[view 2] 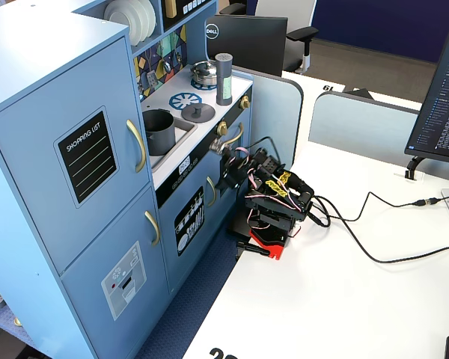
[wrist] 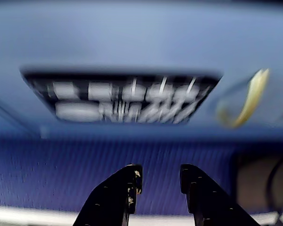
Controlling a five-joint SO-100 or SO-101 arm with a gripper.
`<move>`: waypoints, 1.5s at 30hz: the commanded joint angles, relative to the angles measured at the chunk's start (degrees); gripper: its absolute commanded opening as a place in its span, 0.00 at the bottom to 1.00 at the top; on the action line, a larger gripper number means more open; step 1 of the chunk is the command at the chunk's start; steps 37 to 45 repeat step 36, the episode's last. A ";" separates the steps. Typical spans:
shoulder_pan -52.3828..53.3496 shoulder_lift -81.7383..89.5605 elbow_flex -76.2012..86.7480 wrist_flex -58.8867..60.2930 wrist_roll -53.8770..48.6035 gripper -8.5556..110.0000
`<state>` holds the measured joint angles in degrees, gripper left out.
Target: Put salt in the gray recipient
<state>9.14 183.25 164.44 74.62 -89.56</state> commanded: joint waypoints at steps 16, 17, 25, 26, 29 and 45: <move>-5.19 1.23 14.15 1.41 1.76 0.08; -5.19 1.23 14.15 1.41 1.76 0.08; -5.19 1.23 14.15 1.41 1.76 0.10; -5.19 1.23 14.15 1.41 1.76 0.10; -5.19 1.23 14.15 1.41 1.76 0.10; -5.27 1.23 14.15 1.41 1.76 0.11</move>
